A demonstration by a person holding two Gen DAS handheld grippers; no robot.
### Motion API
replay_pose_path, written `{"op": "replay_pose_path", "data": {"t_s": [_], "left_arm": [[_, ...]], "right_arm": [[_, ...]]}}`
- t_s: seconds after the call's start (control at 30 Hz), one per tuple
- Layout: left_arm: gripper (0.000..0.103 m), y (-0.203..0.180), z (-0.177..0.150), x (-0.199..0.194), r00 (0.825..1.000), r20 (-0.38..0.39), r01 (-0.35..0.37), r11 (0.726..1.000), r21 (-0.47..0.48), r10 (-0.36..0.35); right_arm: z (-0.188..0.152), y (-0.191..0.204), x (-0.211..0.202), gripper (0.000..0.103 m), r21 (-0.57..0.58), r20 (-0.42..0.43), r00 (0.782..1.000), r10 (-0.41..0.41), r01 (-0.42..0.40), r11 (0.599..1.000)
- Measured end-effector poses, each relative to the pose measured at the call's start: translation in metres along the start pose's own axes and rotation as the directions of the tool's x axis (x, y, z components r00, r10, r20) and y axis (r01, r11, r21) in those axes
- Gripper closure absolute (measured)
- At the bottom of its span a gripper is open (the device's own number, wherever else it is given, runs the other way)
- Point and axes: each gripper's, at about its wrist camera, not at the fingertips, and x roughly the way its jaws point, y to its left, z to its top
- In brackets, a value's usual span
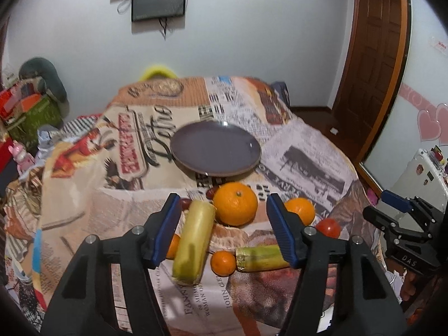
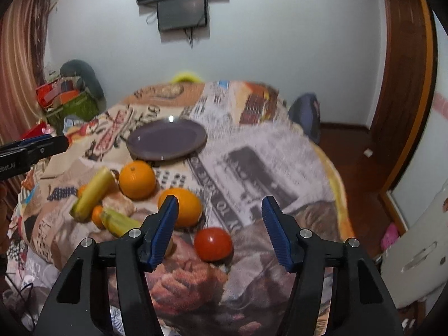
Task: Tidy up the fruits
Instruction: 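Grasp the red tomato with the right tool while the left tool grasps a large orange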
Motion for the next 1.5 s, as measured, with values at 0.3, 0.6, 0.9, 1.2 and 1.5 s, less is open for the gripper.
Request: {"op": "replay_pose_path", "data": {"t_s": [0.3,0.6,0.9,1.2,1.5], "left_arm": [[0.041,0.001,-0.012,0.045,0.995,-0.097,0.022,1.0,-0.004,-0.022],[0.041,-0.001,-0.018,0.076,0.986,-0.159,0.046,0.999,0.005,-0.045],[0.041,-0.006,-0.009,0.085,0.989,-0.143,0.04,0.998,0.039,-0.034],[0.041,-0.021,0.004,0.105,0.988,-0.153,0.051,0.994,0.095,-0.036],[0.041,-0.026,0.012,0.136,0.979,-0.204,0.035,0.989,0.143,-0.005]], "right_arm": [[-0.014,-0.008,0.038,0.045,0.05,-0.142,0.989,0.049,-0.042,0.998],[-0.025,-0.005,0.068,0.045,0.057,-0.245,0.967,0.076,-0.064,0.996],[-0.034,-0.004,0.091,0.045,0.051,-0.31,0.946,0.094,-0.082,0.995],[-0.027,-0.013,0.087,0.056,0.083,-0.283,0.953,0.111,-0.091,0.992],[-0.006,-0.025,0.079,0.056,0.108,-0.212,0.971,0.108,-0.087,0.99]]}}
